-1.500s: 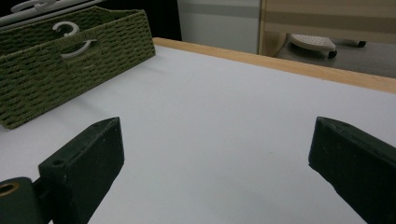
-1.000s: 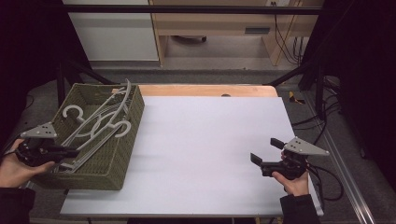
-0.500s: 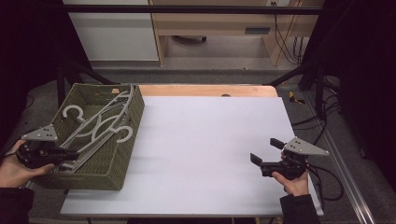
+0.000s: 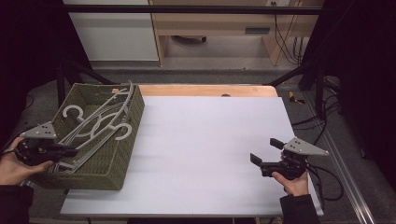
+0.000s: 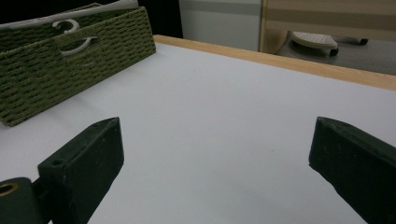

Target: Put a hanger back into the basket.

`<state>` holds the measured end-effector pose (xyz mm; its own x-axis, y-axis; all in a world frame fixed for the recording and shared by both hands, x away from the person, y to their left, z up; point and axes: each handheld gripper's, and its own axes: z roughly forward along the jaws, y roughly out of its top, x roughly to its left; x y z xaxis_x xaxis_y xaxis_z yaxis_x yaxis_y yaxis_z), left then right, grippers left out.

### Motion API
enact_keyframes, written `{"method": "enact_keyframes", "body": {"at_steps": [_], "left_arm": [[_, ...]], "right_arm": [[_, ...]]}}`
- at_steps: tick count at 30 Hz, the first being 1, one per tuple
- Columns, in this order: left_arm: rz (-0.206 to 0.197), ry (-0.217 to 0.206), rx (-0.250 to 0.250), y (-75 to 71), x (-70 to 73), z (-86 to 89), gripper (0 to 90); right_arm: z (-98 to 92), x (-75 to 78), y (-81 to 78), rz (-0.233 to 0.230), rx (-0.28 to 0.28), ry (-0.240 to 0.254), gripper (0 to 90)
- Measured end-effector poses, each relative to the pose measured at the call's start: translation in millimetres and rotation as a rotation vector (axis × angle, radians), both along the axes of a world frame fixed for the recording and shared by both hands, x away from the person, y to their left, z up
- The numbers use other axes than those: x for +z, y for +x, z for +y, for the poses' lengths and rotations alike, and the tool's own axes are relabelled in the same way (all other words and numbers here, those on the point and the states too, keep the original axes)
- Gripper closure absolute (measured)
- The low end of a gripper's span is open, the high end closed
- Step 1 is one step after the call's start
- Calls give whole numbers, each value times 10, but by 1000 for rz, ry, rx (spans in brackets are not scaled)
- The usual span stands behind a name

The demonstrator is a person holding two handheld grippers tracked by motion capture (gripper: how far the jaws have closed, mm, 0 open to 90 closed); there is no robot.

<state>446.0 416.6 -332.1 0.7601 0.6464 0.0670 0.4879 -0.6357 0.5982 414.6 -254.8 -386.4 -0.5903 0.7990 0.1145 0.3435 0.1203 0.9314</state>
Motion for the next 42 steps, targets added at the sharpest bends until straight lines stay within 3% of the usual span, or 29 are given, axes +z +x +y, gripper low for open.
{"method": "enact_keyframes", "body": {"at_steps": [7, 10, 14, 19, 21, 25, 29, 36, 40, 42], "left_arm": [[3, -35, 1, 5, -166, 126, 825], [-4, -49, -36, -20, -170, 144, 825], [2, -57, -32, -6, -177, 158, 824], [57, -13, -6, 37, -296, 146, 818], [60, -19, 11, 40, -350, 141, 817], [83, 13, 42, 76, -385, 124, 816], [78, 50, 68, 84, -410, 45, 804], [7, 71, 150, 186, -381, -223, 532], [-23, 83, 175, 287, -394, -394, 451], [-12, 91, 184, 333, -419, -449, 440]], "right_arm": [[-5, 2, 0, -3, -2, -1, 33], [6, -3, 3, -1, -5, -1, 32], [5, -2, 1, 0, -6, 0, 32], [-3, 4, -3, -4, -4, 0, 32], [-4, 3, -3, -4, -1, -1, 32], [9, -3, 2, -1, -5, -1, 32], [1, -1, 0, -1, 0, -2, 32], [8, -1, 0, 0, -3, 1, 31], [-2, 3, -4, -3, 0, -1, 32], [-1, 2, -4, -2, 1, -2, 31]]}}
